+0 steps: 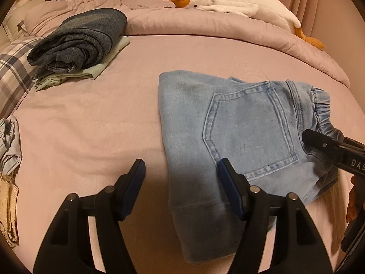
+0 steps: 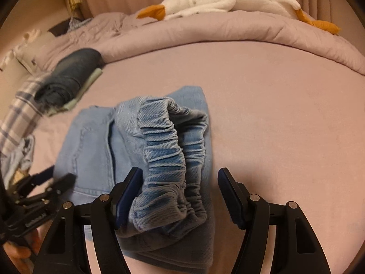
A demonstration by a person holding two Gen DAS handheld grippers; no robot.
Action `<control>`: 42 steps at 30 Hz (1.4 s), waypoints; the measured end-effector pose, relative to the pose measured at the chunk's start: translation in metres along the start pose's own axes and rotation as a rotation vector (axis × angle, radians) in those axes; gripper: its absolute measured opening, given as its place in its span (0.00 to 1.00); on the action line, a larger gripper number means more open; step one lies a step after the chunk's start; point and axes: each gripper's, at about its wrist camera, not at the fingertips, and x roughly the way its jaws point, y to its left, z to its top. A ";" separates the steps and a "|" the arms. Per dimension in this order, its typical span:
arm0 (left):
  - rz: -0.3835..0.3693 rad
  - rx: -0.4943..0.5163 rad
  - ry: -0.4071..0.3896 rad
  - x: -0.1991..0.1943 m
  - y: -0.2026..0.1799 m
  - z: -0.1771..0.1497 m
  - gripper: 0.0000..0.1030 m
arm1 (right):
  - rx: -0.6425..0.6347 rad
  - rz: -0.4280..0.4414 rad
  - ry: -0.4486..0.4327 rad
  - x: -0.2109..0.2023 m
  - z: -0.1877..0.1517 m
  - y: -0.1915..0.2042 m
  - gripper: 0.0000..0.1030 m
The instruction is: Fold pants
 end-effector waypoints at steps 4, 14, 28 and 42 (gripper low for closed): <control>0.009 0.001 -0.003 0.000 0.000 -0.001 0.67 | 0.010 0.003 0.010 0.006 0.001 -0.002 0.67; 0.020 -0.041 0.018 -0.011 0.004 -0.005 0.73 | 0.039 0.025 -0.007 -0.012 -0.004 -0.001 0.68; 0.022 -0.075 0.019 -0.060 -0.004 -0.031 0.77 | -0.012 0.009 0.023 -0.050 -0.036 0.009 0.68; -0.013 -0.104 -0.040 -0.141 -0.015 -0.050 0.98 | -0.066 0.021 -0.081 -0.131 -0.058 0.027 0.82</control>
